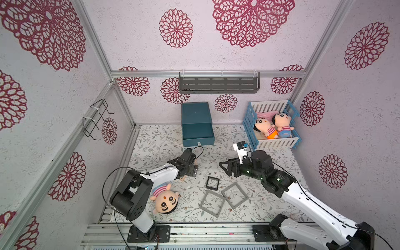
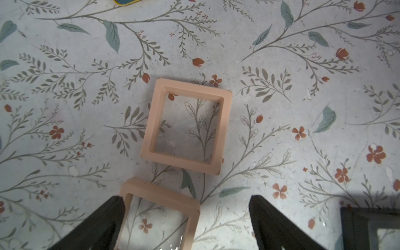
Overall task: Place the brooch boxes into the drawer by color
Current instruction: Pick up the brooch box from the center of the board.
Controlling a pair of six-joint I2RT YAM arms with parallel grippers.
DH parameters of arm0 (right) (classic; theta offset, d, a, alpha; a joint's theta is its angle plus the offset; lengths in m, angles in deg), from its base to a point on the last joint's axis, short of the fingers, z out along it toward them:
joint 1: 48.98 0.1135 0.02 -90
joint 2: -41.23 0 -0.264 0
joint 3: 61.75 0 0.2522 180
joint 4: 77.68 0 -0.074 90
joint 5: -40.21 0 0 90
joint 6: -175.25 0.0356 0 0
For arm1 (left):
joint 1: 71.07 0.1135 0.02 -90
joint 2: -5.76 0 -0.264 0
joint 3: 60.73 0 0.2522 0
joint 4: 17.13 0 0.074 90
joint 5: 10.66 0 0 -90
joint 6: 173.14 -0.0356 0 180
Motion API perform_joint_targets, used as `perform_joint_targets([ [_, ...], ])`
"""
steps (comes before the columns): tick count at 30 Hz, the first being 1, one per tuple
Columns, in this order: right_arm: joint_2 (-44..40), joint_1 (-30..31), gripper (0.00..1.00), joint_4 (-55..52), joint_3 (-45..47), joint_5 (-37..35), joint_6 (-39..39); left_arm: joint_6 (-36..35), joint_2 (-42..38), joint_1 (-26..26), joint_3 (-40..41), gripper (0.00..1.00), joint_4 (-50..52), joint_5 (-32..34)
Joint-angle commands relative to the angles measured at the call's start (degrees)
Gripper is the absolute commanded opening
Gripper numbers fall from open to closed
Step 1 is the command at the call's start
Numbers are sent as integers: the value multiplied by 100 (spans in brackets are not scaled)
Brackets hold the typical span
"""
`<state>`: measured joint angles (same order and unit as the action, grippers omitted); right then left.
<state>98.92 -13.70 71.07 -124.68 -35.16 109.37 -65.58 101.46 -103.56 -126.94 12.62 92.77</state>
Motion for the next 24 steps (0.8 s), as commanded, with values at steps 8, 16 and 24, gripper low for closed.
perform_joint_targets([
  [8,-70,22,79,-77,-181,-122,-136,-295,464,195,-401,97,-144,-155],
  [16,30,22,79,-76,-243,-170,-129,-413,752,438,-534,97,-143,-543],
  [24,94,22,79,-105,-292,-205,-100,-564,1002,480,-679,97,-242,-754],
])
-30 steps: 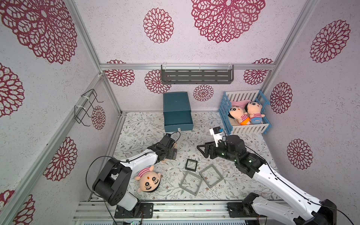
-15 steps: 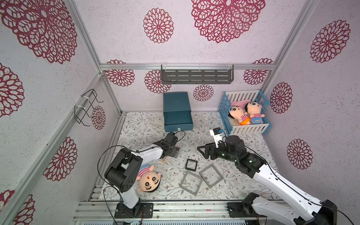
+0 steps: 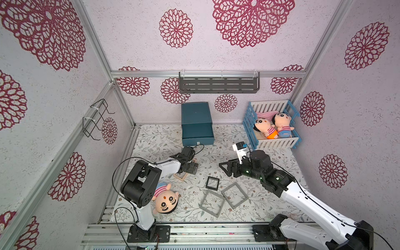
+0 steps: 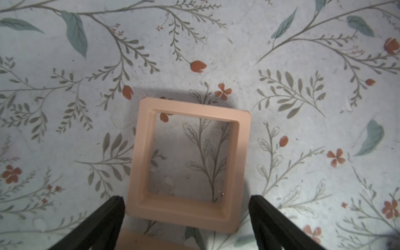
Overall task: Place the brooch boxes into the drawer by color
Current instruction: Pick up the brooch box from the center of the board.
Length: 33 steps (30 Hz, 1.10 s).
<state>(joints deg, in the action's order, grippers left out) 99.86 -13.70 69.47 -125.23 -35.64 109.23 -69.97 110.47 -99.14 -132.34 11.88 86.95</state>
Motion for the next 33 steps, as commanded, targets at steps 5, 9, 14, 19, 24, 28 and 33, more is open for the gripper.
perform_joint_targets([
  [5,11,22,79,52,-250,-188,-62,-131,175,31,-139,100,-220,-237],
  [9,7,22,78,28,-252,-220,-43,-154,91,-20,-28,91,-287,-184],
  [14,-14,22,78,34,-215,-279,-10,-240,-20,-140,45,79,-223,37],
  [19,-19,22,78,72,-198,-299,26,-251,-60,-196,41,61,-35,158],
  [24,-87,22,77,133,-149,-324,60,-157,-248,-280,128,54,3,226],
  [28,-174,22,76,178,-83,-325,62,-104,-563,-440,196,53,86,366],
  [33,-238,26,76,213,-82,-413,49,35,-1060,-769,282,52,344,485],
])
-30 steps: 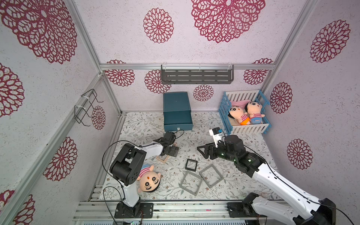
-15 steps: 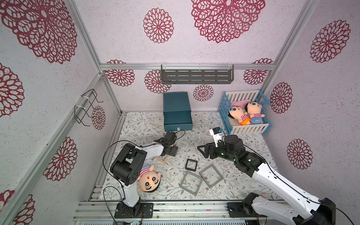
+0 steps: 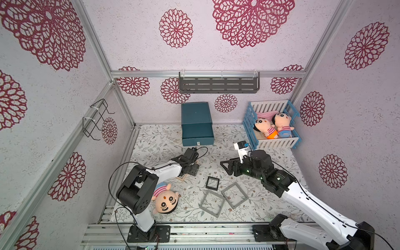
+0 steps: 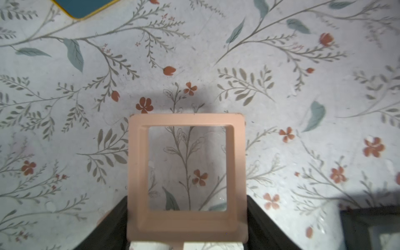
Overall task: Place the brooch boxes into the drawer by color
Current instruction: Pick up the brooch box from the center of the board.
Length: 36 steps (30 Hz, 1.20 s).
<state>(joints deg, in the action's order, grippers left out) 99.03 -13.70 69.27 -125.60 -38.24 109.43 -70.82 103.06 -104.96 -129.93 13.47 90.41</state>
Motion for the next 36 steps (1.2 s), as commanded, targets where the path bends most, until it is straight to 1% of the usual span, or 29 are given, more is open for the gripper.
perform_joint_targets([
  [1,-158,22,76,240,-52,-178,34,178,-431,-271,52,52,273,185],
  [7,-198,18,74,320,-36,-237,43,579,-1160,-737,57,52,797,463],
  [11,-251,13,73,390,6,-318,12,981,-1634,-1020,-40,51,1129,437],
  [14,-311,13,72,460,-1,-393,-43,1267,-1903,-1226,-327,51,1573,511],
  [18,-348,14,69,514,-83,-511,-141,1740,-2006,-1278,-987,53,2323,516],
  [22,-367,13,68,549,-189,-640,-301,2041,-1808,-1250,-1838,54,3066,492],
  [26,-433,13,67,674,-273,-760,-475,2207,-1329,-1130,-2866,54,3750,404],
  [30,-508,13,66,1011,-311,-780,-496,2348,-705,-869,-3942,53,4394,186],
  [36,-354,13,67,951,-686,-913,-449,2634,186,-433,-5562,52,5294,-147],
])
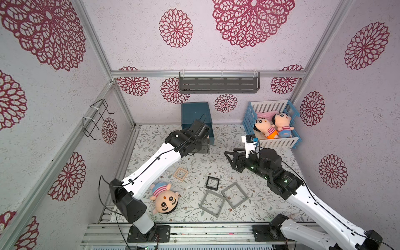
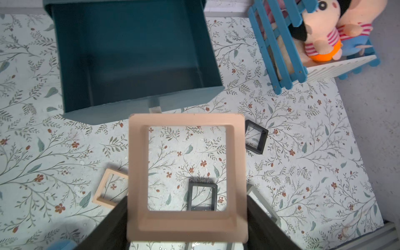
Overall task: Place the brooch boxes into the drawer by color
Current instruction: Pick up the brooch box from the center of the board, then place the brooch box in the drawer.
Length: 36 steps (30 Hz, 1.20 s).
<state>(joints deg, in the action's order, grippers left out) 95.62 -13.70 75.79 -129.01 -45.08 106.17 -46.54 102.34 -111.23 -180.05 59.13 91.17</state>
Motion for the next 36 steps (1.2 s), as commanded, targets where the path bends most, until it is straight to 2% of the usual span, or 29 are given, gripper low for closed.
perform_joint_targets([
  [1,13,6,67,265,-407,-264,-140,224,361,261,-798,52,849,-247],
  [5,147,2,67,114,-603,-347,-177,237,1044,474,-1775,53,1244,-297],
  [18,352,-38,67,-24,-768,-457,-47,304,2872,870,-3881,55,1430,-446],
  [23,353,-40,67,-72,-757,-444,-23,219,3255,978,-4224,55,1406,-531],
  [36,422,-73,67,-94,-759,-445,2,-205,3695,1028,-4482,56,1069,-989],
])
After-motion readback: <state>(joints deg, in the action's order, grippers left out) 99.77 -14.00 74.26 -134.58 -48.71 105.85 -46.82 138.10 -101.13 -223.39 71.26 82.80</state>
